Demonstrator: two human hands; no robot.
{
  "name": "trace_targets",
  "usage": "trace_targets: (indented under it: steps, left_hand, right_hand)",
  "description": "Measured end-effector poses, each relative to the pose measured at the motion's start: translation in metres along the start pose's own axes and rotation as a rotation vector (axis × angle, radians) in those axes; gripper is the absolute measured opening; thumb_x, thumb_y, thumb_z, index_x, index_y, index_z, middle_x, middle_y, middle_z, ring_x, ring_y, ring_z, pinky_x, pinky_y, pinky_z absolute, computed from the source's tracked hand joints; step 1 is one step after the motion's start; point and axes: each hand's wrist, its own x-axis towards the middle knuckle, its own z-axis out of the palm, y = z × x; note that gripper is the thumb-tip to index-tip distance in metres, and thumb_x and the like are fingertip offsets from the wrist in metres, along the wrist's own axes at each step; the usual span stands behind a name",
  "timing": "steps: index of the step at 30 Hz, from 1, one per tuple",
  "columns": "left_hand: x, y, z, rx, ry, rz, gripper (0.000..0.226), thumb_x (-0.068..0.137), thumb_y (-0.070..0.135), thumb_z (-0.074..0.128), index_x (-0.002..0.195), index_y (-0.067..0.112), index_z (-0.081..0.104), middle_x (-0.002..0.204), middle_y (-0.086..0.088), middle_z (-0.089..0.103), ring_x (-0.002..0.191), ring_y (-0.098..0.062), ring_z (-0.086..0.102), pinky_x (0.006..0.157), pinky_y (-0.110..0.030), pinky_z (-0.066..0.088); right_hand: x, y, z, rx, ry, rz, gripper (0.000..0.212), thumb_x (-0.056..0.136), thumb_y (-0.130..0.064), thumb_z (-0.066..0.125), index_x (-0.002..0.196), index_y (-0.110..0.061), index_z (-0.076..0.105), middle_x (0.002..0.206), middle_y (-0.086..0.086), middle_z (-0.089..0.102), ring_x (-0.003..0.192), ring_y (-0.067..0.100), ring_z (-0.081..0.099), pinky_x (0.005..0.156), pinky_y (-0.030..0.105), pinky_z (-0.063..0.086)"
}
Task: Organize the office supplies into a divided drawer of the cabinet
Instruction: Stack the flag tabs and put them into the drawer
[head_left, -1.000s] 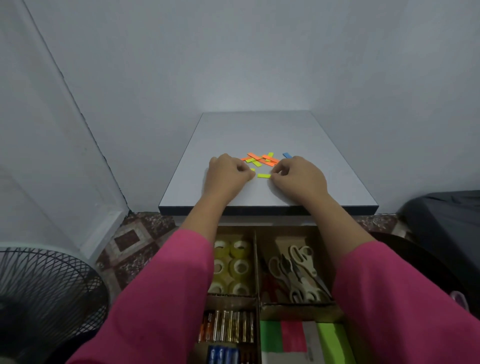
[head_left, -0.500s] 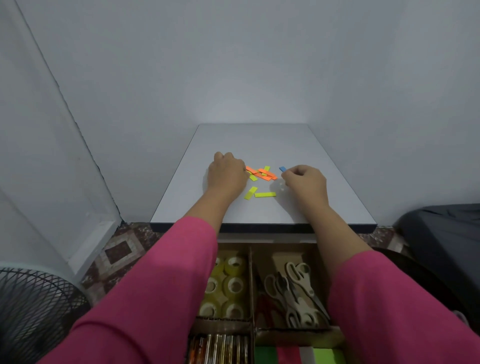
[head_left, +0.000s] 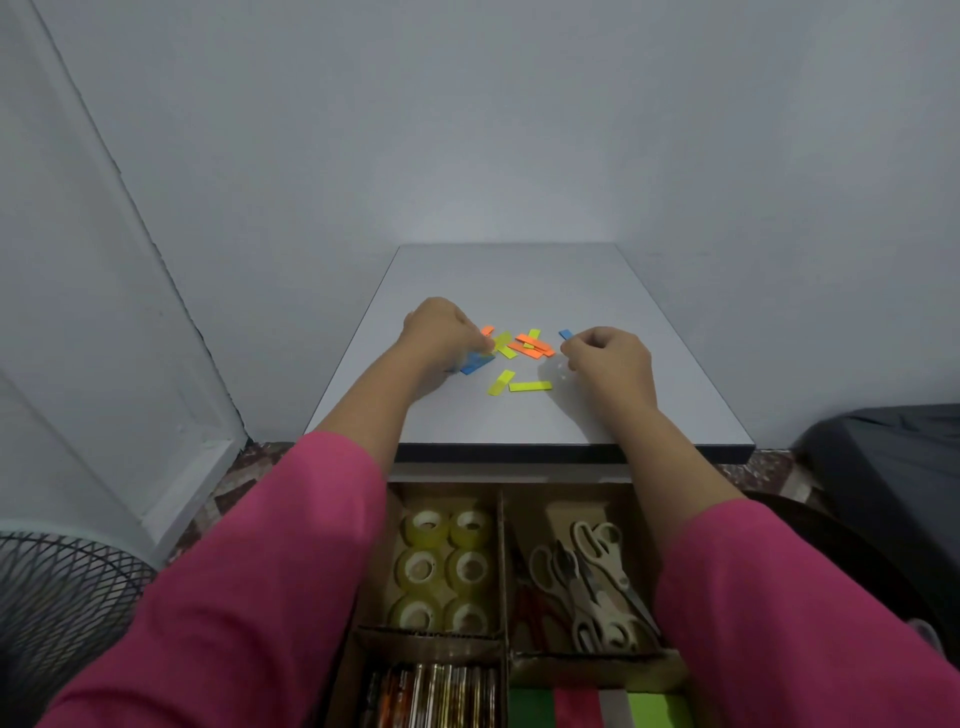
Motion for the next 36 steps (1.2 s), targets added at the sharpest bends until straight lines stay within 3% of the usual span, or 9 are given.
trace_targets:
  steps: [4, 7, 10, 12, 15, 23, 28, 32, 36]
  left_hand:
    - [-0.015, -0.001, 0.003, 0.031, -0.154, 0.011, 0.011, 0.075, 0.004, 0.077, 0.076, -0.002, 0.067, 0.076, -0.008, 0.062, 0.066, -0.014, 0.056, 0.046, -0.012, 0.043]
    - [0.001, -0.009, 0.009, 0.156, -0.024, 0.065, 0.007, 0.082, 0.018, 0.07, 0.076, 0.014, 0.071, 0.088, -0.008, 0.066, 0.081, -0.019, 0.057, 0.067, -0.024, 0.049]
    - [0.017, -0.006, 0.016, 0.339, 0.057, 0.171, 0.024, 0.093, 0.022, 0.053, 0.09, 0.041, 0.067, 0.109, -0.006, 0.059, 0.102, -0.021, 0.049, 0.081, -0.031, 0.045]
    - [0.024, -0.002, 0.021, 0.547, 0.018, 0.244, 0.034, 0.097, 0.018, 0.046, 0.113, 0.041, 0.064, 0.115, -0.006, 0.054, 0.116, -0.026, 0.04, 0.085, -0.033, 0.041]
    - [0.03, 0.008, 0.02, 0.691, -0.049, 0.278, 0.025, 0.096, 0.024, 0.052, 0.115, 0.034, 0.065, 0.115, -0.005, 0.051, 0.121, -0.028, 0.034, 0.085, -0.033, 0.037]
    - [0.036, 0.014, 0.009, 0.64, -0.165, 0.235, 0.008, 0.088, 0.017, 0.061, 0.093, 0.022, 0.065, 0.087, 0.005, 0.054, 0.115, -0.021, 0.033, 0.08, -0.032, 0.038]
    - [0.024, 0.019, -0.005, 0.472, -0.156, 0.247, 0.021, 0.084, 0.01, 0.063, 0.068, 0.023, 0.06, 0.097, -0.004, 0.07, 0.104, -0.021, 0.055, 0.08, -0.031, 0.044]
    - [-0.002, 0.018, -0.009, 0.286, -0.212, 0.237, 0.01, 0.077, 0.008, 0.073, 0.069, 0.011, 0.069, 0.091, -0.012, 0.072, 0.096, -0.023, 0.066, 0.088, -0.038, 0.051]
    - [-0.026, 0.002, 0.004, 0.206, -0.188, 0.221, 0.003, 0.077, 0.007, 0.074, 0.078, 0.006, 0.072, 0.073, 0.0, 0.067, 0.072, -0.004, 0.056, 0.068, -0.024, 0.045]
  right_hand:
    - [0.001, 0.0, 0.0, -0.009, 0.002, 0.007, 0.024, 0.085, -0.022, 0.054, 0.084, -0.001, 0.067, 0.084, 0.008, 0.064, 0.074, 0.017, 0.051, 0.065, 0.029, 0.041]
    - [0.002, 0.001, 0.001, -0.018, 0.006, 0.01, 0.025, 0.085, -0.022, 0.054, 0.085, 0.0, 0.066, 0.087, 0.012, 0.065, 0.073, 0.017, 0.05, 0.065, 0.03, 0.041]
    - [0.001, 0.0, 0.001, -0.02, 0.009, 0.006, 0.024, 0.085, -0.022, 0.054, 0.084, -0.002, 0.067, 0.085, 0.011, 0.065, 0.074, 0.018, 0.051, 0.065, 0.03, 0.041]
    - [0.001, 0.0, 0.001, -0.025, 0.008, -0.001, 0.023, 0.085, -0.022, 0.054, 0.082, -0.003, 0.067, 0.082, 0.008, 0.064, 0.076, 0.019, 0.053, 0.065, 0.031, 0.042]
    - [0.001, 0.001, 0.001, -0.028, 0.011, 0.002, 0.023, 0.084, -0.022, 0.053, 0.081, -0.004, 0.067, 0.084, 0.009, 0.064, 0.075, 0.019, 0.052, 0.065, 0.031, 0.042]
    - [0.002, 0.003, 0.002, -0.021, 0.01, -0.002, 0.024, 0.085, -0.023, 0.054, 0.081, -0.003, 0.067, 0.082, 0.009, 0.063, 0.074, 0.019, 0.051, 0.067, 0.034, 0.046]
    - [0.003, 0.003, 0.002, -0.026, 0.005, 0.004, 0.025, 0.086, -0.023, 0.054, 0.083, -0.001, 0.067, 0.084, 0.012, 0.064, 0.072, 0.017, 0.049, 0.065, 0.031, 0.042]
    - [0.004, 0.004, 0.003, -0.023, -0.002, 0.014, 0.026, 0.083, -0.023, 0.053, 0.086, 0.001, 0.065, 0.089, 0.017, 0.064, 0.07, 0.016, 0.047, 0.064, 0.031, 0.039]
    - [0.003, 0.004, 0.002, -0.045, -0.004, 0.005, 0.023, 0.084, -0.021, 0.053, 0.085, -0.002, 0.067, 0.089, 0.015, 0.066, 0.072, 0.018, 0.05, 0.064, 0.031, 0.041]
